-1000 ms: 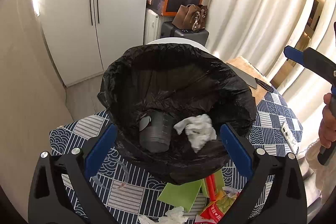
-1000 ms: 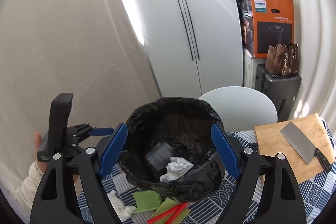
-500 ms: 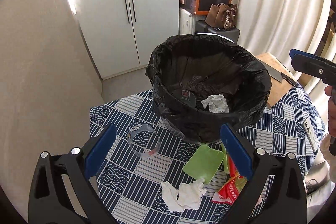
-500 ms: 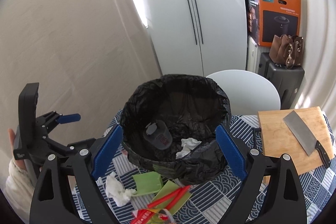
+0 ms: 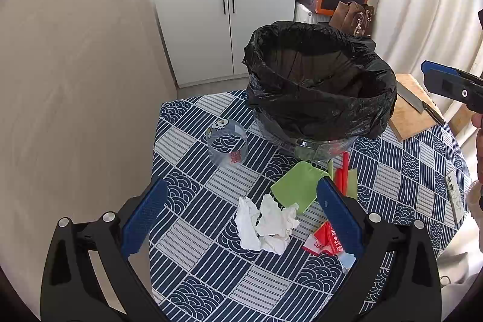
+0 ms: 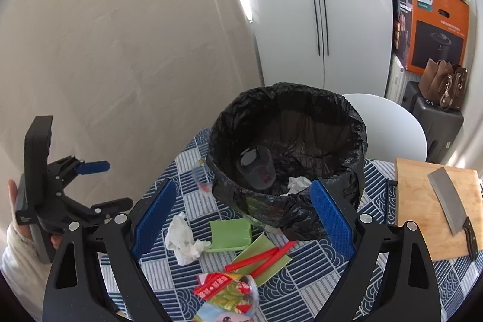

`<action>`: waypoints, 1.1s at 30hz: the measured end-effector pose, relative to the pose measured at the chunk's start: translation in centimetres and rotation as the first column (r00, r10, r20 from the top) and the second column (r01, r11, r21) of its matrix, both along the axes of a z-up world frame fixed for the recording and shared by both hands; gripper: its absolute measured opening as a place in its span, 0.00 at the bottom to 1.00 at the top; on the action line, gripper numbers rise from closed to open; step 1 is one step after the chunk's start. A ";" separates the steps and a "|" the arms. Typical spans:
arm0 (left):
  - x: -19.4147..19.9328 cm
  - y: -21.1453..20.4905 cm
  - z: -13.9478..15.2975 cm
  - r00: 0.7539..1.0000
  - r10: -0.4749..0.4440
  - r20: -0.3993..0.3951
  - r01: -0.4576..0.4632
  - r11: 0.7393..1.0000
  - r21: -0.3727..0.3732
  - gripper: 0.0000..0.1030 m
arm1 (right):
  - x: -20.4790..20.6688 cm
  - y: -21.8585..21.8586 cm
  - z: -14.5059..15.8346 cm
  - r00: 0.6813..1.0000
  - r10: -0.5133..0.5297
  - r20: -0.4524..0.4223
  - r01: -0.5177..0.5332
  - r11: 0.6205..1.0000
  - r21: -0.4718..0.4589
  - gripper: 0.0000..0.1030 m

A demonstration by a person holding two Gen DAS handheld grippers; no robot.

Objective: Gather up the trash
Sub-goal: 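Move both tools back toward the remaining trash on the table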

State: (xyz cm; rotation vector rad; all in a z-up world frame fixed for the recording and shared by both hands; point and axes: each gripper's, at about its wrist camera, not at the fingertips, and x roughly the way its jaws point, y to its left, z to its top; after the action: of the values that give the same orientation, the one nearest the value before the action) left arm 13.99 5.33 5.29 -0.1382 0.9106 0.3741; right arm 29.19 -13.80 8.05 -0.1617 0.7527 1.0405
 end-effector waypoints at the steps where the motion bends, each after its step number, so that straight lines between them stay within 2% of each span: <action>1: -0.4 -0.2 -0.2 1.000 0.013 -0.002 -0.013 1.000 -0.003 0.94 | -0.3 -0.1 -0.2 1.000 0.013 -0.001 -0.013 1.000 -0.005 0.83; 11: -4.8 -2.6 -2.7 0.993 0.119 -0.026 -0.120 0.992 -0.035 0.94 | -3.1 -1.0 -2.6 0.993 0.117 0.004 -0.117 0.991 -0.072 0.83; 18: -7.3 -3.5 -5.4 0.984 0.167 -0.060 -0.172 0.982 -0.079 0.94 | -5.0 -1.0 -5.8 0.985 0.171 -0.016 -0.172 0.976 -0.131 0.83; 23: -7.7 -3.2 -7.4 0.985 0.149 -0.092 -0.158 0.982 -0.102 0.94 | -7.0 -0.7 -8.5 0.980 0.195 0.028 -0.186 0.964 -0.190 0.83; 27: -6.9 -2.5 -9.0 0.986 0.096 -0.136 -0.111 0.989 -0.103 0.94 | -7.8 0.1 -11.3 0.981 0.191 -0.028 -0.192 0.956 -0.223 0.83; 33: -5.3 -0.4 -10.6 0.987 0.004 -0.163 -0.028 0.989 -0.144 0.94 | -8.3 1.1 -14.5 0.985 0.134 -0.106 -0.158 0.949 -0.274 0.83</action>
State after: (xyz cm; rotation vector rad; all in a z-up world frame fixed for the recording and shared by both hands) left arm 8.72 4.95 -5.28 -0.2518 1.0990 0.3371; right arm 20.93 -12.67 -6.48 -0.4254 0.9780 1.0818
